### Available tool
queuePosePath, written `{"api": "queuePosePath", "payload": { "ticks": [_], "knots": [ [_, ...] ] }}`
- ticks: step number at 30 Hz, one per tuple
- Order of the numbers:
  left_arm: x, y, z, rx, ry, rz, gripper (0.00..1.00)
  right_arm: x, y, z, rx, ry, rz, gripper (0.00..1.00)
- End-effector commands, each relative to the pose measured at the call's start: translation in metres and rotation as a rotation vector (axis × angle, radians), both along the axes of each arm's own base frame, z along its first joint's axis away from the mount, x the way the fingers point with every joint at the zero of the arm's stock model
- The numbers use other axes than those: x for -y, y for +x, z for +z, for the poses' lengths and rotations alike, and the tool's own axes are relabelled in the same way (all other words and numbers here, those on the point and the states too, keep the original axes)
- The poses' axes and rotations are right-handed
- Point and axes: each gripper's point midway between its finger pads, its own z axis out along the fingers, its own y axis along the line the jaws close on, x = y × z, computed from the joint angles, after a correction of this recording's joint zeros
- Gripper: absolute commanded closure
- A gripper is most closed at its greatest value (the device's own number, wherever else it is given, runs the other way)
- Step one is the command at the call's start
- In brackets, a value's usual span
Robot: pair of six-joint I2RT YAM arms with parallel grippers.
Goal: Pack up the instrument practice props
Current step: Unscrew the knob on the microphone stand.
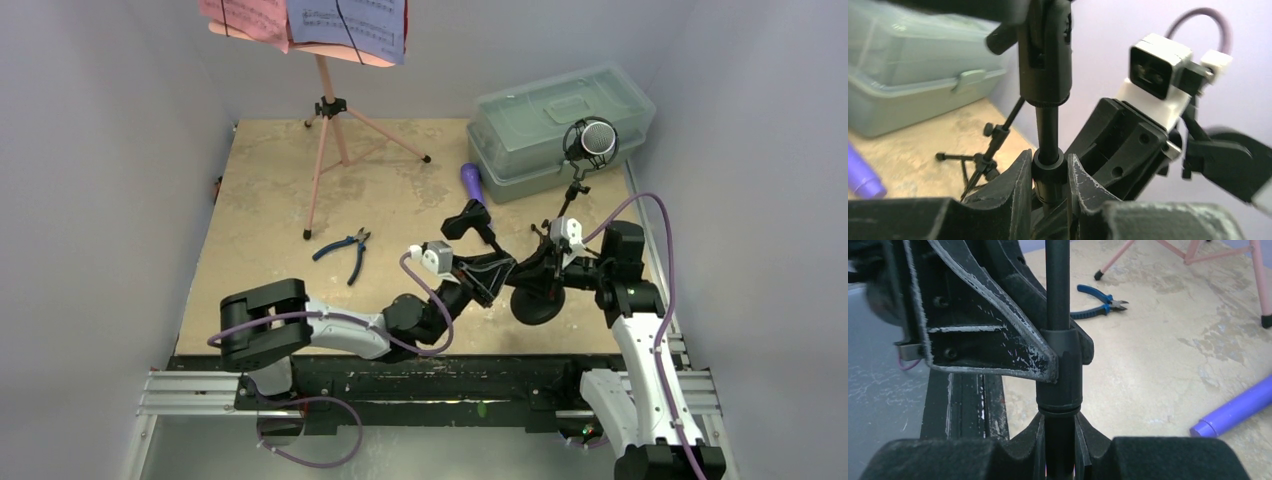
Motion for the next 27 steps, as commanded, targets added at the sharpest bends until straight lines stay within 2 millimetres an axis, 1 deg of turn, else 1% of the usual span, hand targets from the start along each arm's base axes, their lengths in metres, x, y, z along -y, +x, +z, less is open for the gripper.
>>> {"api": "queuePosePath", "payload": {
  "ticks": [1, 2, 3, 4, 6, 10, 11, 13, 15, 19, 20, 23, 24, 25, 26, 27],
  "knots": [
    [-0.012, 0.023, 0.035, -0.319, -0.117, 0.234, 1.0, 0.007, 0.023, 0.017, 0.064, -0.014, -0.091, 1.0],
    [-0.009, 0.028, 0.031, -0.399, -0.1, 0.273, 1.0, 0.007, 0.024, 0.018, 0.065, -0.014, -0.093, 1.0],
    [-0.004, 0.032, 0.037, -0.463, -0.083, 0.31, 1.0, 0.007, 0.024, 0.018, 0.064, -0.013, -0.096, 1.0],
    [-0.004, 0.035, 0.034, -0.509, -0.061, 0.346, 1.0, 0.007, 0.025, 0.018, 0.064, -0.014, -0.1, 1.0],
    [-0.001, 0.037, 0.028, -0.538, -0.009, 0.383, 1.0, 0.007, 0.026, 0.017, 0.063, -0.013, -0.103, 1.0],
    [0.003, 0.034, 0.033, -0.535, -0.012, 0.35, 1.0, 0.008, 0.027, 0.017, 0.062, -0.015, -0.109, 1.0],
    [0.002, 0.033, 0.034, -0.532, -0.008, 0.343, 0.98, 0.008, 0.027, 0.017, 0.061, -0.015, -0.11, 1.0],
    [0.001, 0.031, 0.035, -0.517, 0.006, 0.327, 0.82, 0.008, 0.027, 0.017, 0.062, -0.015, -0.11, 1.0],
    [-0.001, 0.028, 0.039, -0.483, 0.019, 0.306, 0.58, 0.008, 0.026, 0.017, 0.062, -0.013, -0.107, 1.0],
    [-0.009, 0.018, 0.045, -0.355, 0.084, 0.237, 0.31, 0.007, 0.025, 0.018, 0.064, -0.01, -0.1, 1.0],
    [-0.011, 0.015, 0.043, -0.326, 0.103, 0.217, 0.26, 0.007, 0.024, 0.018, 0.059, -0.009, -0.098, 1.0],
    [-0.016, 0.003, 0.042, -0.218, 0.163, 0.143, 0.16, 0.006, 0.023, 0.018, 0.063, -0.006, -0.092, 1.0],
    [-0.017, -0.004, 0.042, -0.17, 0.182, 0.103, 0.14, 0.006, 0.022, 0.018, 0.063, -0.006, -0.086, 1.0],
    [-0.017, -0.011, 0.039, -0.117, 0.206, 0.06, 0.12, 0.005, 0.021, 0.018, 0.063, -0.004, -0.08, 1.0],
    [-0.02, -0.019, 0.031, -0.07, 0.228, 0.02, 0.11, 0.005, 0.02, 0.018, 0.067, -0.003, -0.072, 1.0],
    [-0.02, -0.026, 0.03, -0.023, 0.237, -0.021, 0.11, 0.004, 0.018, 0.019, 0.071, -0.001, -0.059, 1.0]
  ]
}}
